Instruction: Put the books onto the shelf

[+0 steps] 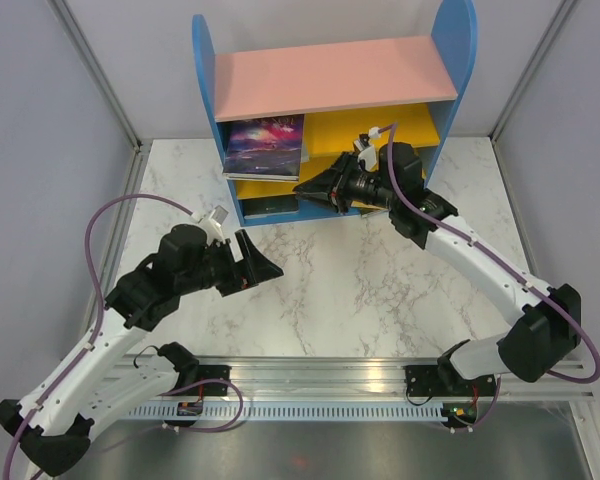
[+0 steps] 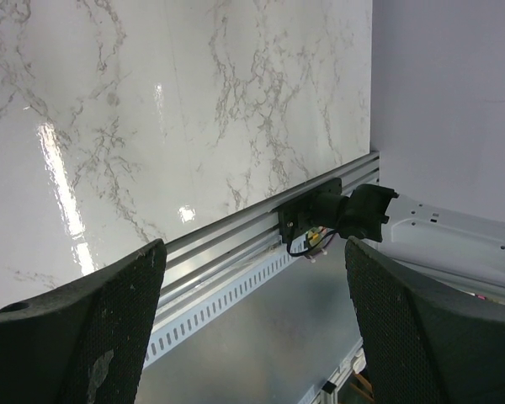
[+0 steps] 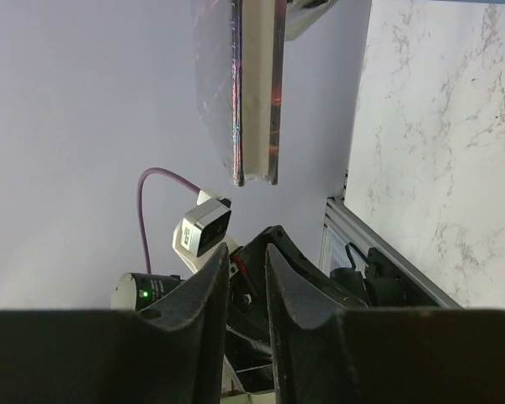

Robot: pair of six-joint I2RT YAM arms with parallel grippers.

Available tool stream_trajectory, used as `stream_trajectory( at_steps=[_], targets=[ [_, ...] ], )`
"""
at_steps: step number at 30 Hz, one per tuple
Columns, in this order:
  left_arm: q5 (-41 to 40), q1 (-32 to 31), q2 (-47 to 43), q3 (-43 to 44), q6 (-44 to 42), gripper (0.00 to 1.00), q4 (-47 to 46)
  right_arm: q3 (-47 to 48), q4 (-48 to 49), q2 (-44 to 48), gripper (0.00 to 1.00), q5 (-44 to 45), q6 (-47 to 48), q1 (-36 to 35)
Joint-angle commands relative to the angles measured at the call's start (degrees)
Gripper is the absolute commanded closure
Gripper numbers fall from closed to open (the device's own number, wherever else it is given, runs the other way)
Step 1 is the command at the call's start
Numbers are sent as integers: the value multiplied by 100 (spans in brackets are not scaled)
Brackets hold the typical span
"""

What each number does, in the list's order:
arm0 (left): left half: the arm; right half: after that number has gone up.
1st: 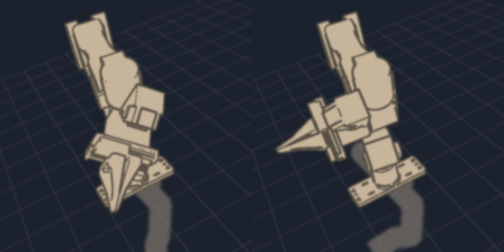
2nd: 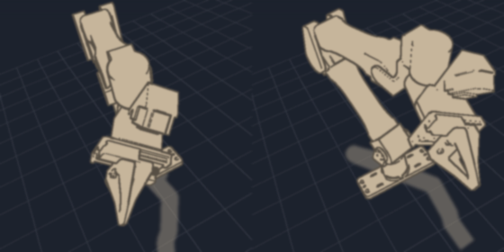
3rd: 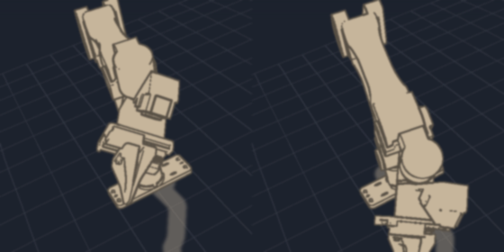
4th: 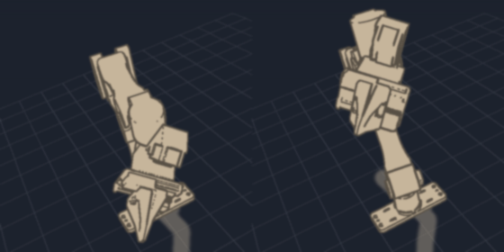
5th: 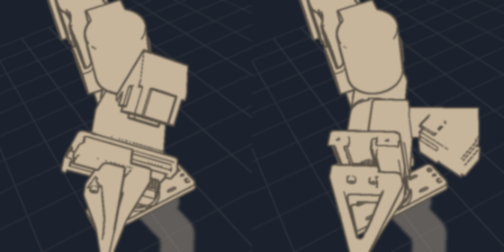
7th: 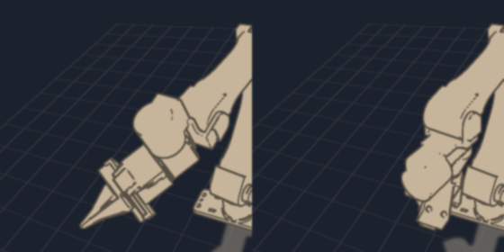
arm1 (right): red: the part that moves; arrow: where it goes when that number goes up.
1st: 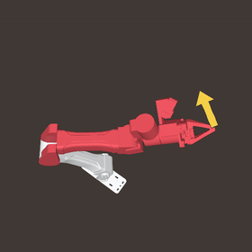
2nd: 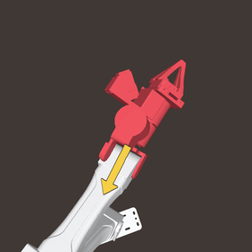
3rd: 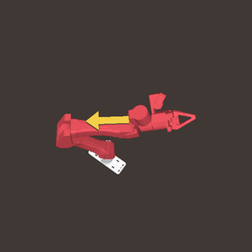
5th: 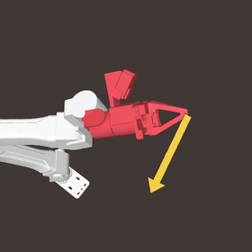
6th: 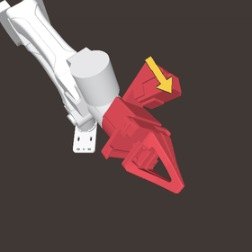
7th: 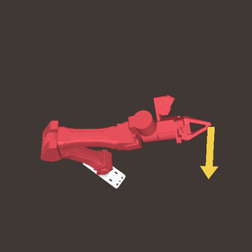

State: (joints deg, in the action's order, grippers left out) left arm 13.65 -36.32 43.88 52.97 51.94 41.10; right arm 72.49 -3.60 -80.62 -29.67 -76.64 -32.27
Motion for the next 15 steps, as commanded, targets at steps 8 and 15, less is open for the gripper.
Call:
stream_trajectory(
  at_steps=[8, 15],
  targets=[
    [-126, 46, -160, 11, -70, 12, 29, 432, 149, -542, 73, 67, 193, -69],
    [-143, 46, -222, 12, -79, 12, 108, 819, 149, -1043, 75, 67, 264, -69]
  ],
)
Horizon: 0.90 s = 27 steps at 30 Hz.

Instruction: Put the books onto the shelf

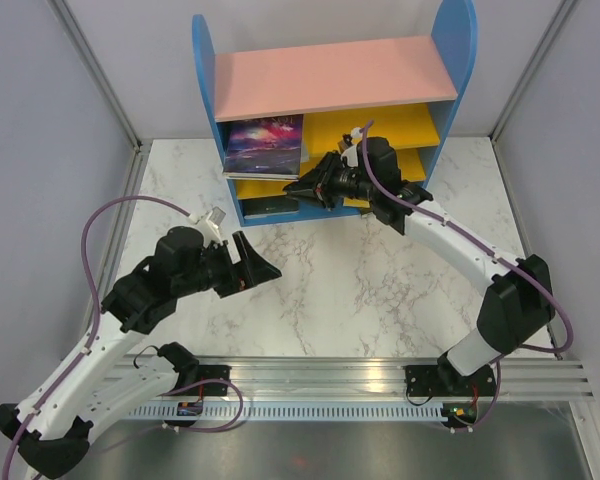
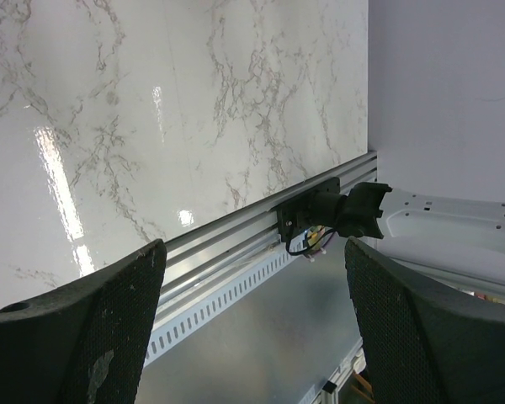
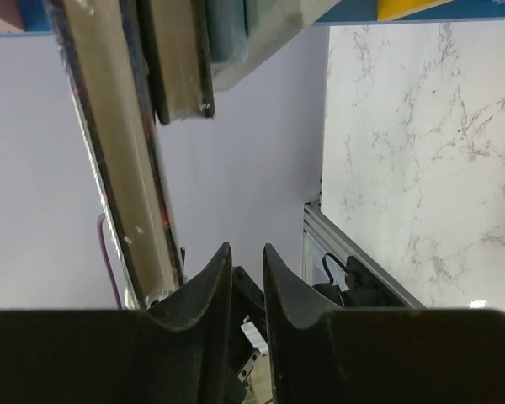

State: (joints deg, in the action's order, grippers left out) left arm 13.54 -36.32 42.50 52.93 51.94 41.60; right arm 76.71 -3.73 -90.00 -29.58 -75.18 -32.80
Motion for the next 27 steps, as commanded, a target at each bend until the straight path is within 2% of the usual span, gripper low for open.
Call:
stream_trajectory(
  at_steps=[1, 17, 27],
  targets=[
    [-150, 54, -101, 16, -88, 12, 67, 459, 170, -184, 75, 58, 109, -16],
    [-308, 46, -119, 113, -193, 11, 278, 1294, 504, -897, 75, -21, -260, 1],
    [-335, 54, -146, 148, -167, 11, 339, 944, 953, -854, 76, -223, -630, 10]
  ],
)
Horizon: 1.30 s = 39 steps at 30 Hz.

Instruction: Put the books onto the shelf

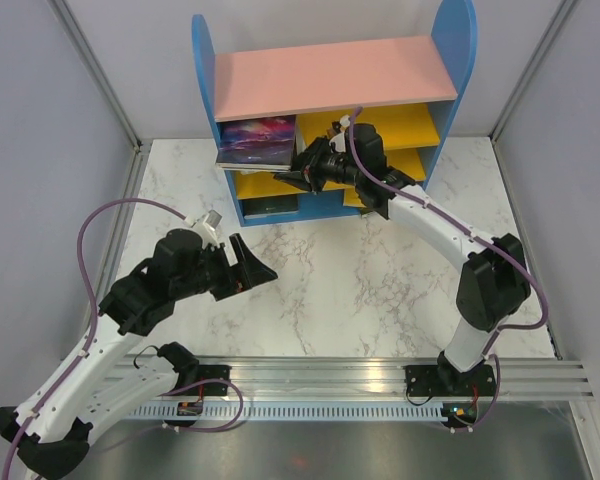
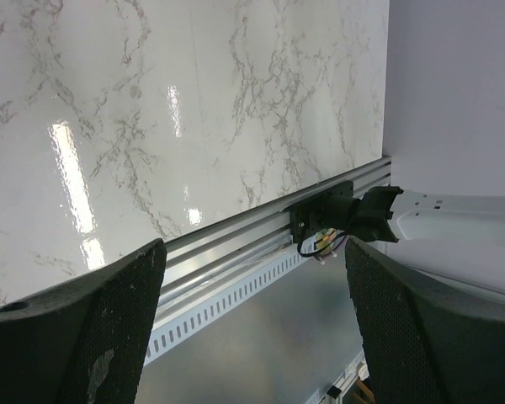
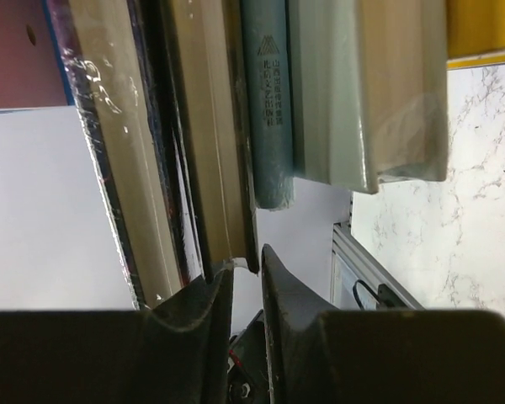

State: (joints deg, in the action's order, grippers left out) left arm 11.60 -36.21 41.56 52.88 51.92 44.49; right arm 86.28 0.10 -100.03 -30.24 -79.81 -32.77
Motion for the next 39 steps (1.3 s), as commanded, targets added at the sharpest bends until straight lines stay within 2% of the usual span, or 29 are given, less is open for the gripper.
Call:
stream_trajectory(
  at_steps=[1, 5, 10, 17, 31, 39],
  targets=[
    [-149, 43, -78, 143, -156, 11, 51, -145, 570, 316, 76, -158, -132, -1],
    [-175, 43, -139, 99, -138, 11, 77, -1181, 719, 826, 77, -149, -201, -10],
    [-201, 43, -87, 73, -130, 11, 77, -1553, 702, 1319, 78, -105, -219, -36],
    [-167, 43, -69, -15, -86, 11, -10, -1045, 474, 1311, 78, 9, -201, -220],
    [-175, 43, -34, 143, -287, 11, -11, 116, 412, 353, 81, 88, -254, -291],
    [-166, 43, 124, 284, -428, 11, 16, 460, 394, -60, 82, 150, -263, -282]
  ],
)
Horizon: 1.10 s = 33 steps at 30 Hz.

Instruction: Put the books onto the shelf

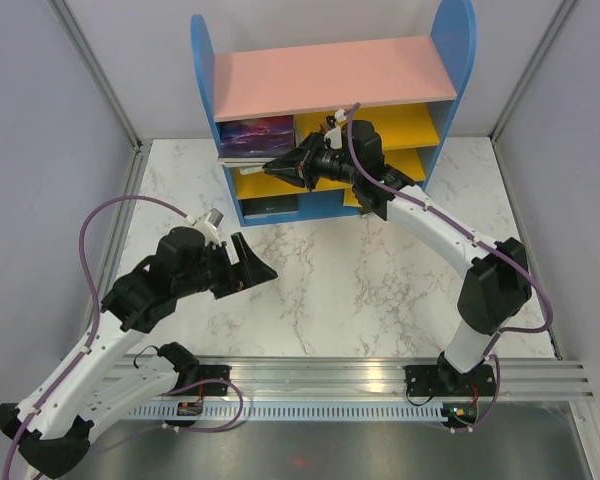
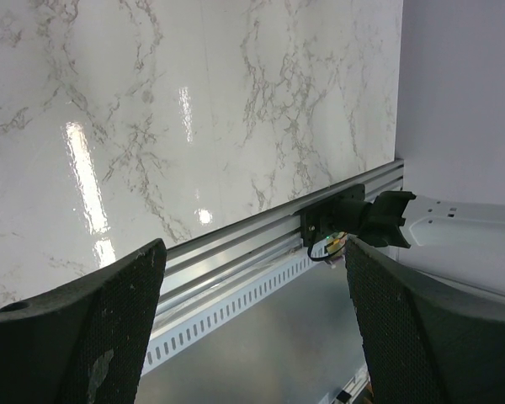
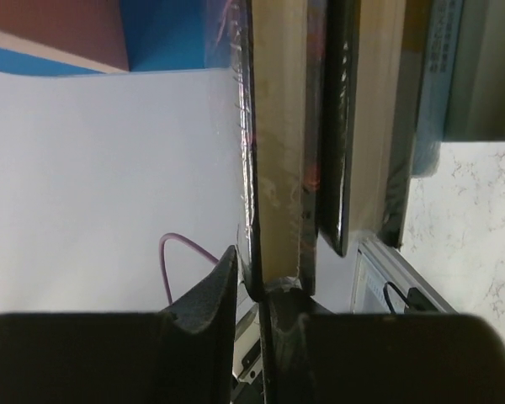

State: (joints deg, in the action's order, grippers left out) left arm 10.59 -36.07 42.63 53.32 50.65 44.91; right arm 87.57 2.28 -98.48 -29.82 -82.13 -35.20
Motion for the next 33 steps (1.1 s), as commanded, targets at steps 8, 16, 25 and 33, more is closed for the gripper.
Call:
stream_trajectory(
  at_steps=[8, 16, 25, 33],
  targets=[
    [-75, 48, 87, 275, -389, 11, -8, 647, 176, -497, 82, 117, -84, 39],
    [-57, 74, 158, 310, -425, 11, -8, 639, 176, -567, 82, 64, -49, 276],
    [-101, 92, 219, 390, -468, 11, 62, 429, 202, -217, 81, -111, 241, 435],
    [-390, 101, 202, 609, -574, 9, 361, -679, -131, 1452, 70, -111, 873, 444]
  ],
)
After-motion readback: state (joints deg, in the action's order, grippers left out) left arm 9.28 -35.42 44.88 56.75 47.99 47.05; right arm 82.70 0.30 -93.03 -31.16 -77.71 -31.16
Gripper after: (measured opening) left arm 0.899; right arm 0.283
